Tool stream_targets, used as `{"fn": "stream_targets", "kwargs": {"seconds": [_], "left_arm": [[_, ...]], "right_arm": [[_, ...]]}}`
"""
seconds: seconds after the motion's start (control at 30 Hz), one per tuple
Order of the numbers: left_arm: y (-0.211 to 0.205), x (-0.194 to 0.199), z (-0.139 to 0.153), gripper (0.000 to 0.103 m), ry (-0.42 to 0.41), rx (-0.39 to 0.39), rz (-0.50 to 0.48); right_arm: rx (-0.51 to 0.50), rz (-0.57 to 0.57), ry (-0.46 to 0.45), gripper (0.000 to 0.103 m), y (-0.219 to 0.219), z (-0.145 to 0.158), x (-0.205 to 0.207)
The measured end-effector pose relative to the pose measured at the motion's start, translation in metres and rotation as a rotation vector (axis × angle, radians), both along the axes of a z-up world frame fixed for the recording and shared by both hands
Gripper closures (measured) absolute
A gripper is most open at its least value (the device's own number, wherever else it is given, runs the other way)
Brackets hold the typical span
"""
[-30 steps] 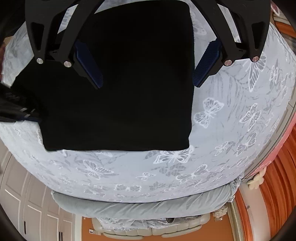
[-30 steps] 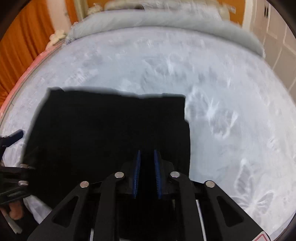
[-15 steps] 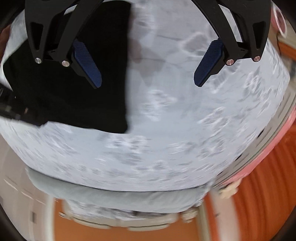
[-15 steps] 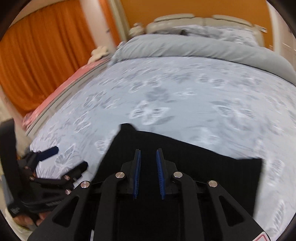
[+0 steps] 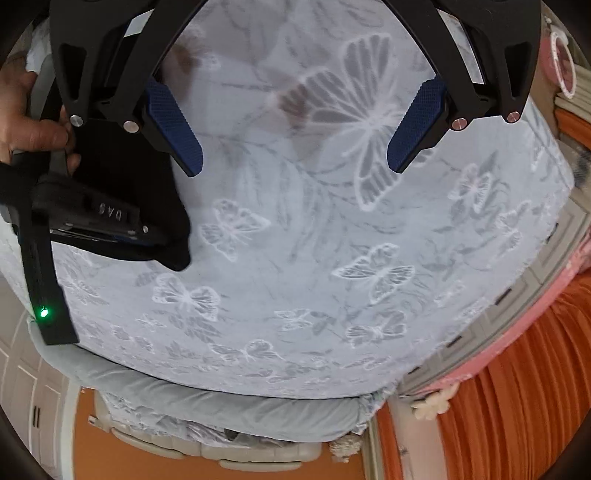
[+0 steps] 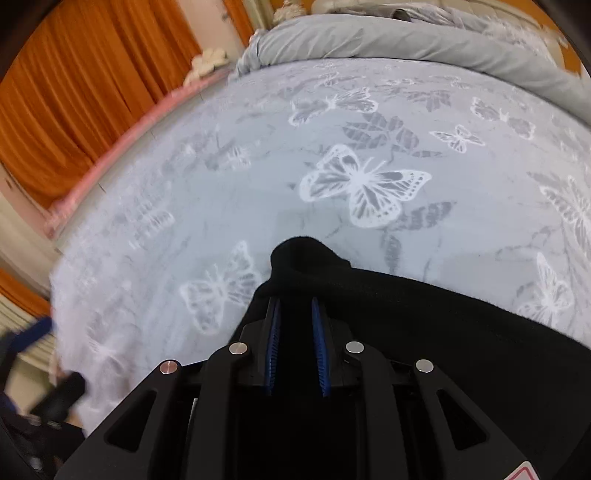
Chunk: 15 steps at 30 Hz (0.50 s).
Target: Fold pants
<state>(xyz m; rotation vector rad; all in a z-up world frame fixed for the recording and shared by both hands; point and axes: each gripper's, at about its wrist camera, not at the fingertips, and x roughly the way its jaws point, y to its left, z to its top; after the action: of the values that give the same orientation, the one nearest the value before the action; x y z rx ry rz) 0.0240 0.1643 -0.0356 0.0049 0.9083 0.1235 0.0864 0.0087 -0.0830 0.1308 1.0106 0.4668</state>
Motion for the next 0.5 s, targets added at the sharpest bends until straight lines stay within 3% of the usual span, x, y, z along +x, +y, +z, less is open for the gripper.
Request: {"fn": "stream_targets", "kwargs": {"seconds": [0.13,0.23,0.33,0.4,0.43,0.5], "left_arm": [[-0.014,-0.003,0.006,0.005,-0.019,-0.020,-0.041],[-0.031,-0.008,0.010,0.005,-0.036,-0.023,-0.090],[-0.050,-0.010,0.007,0.005,-0.027,-0.012,-0.132],[-0.064,-0.010,0.003,0.005,-0.010,-0.017,-0.162],[-0.069,-0.009,0.002,0.005,-0.004,-0.020,-0.172],[-0.082,-0.009,-0.001,0.005,0.008,-0.028,-0.195]], "right_arm": [[0.017,-0.092,-0.085,0.086,-0.040,0.045,-0.020],[-0.112,-0.204,-0.119,0.074,-0.095,0.070,-0.039],[-0.170,-0.340,-0.060,0.073,-0.148,0.059,-0.045],[-0.247,-0.388,0.031,0.074,-0.178,0.030,-0.037],[-0.231,-0.362,0.070,0.076,-0.189,0.011,-0.034],[-0.166,-0.376,0.053,0.076,-0.197,0.015,-0.038]]}}
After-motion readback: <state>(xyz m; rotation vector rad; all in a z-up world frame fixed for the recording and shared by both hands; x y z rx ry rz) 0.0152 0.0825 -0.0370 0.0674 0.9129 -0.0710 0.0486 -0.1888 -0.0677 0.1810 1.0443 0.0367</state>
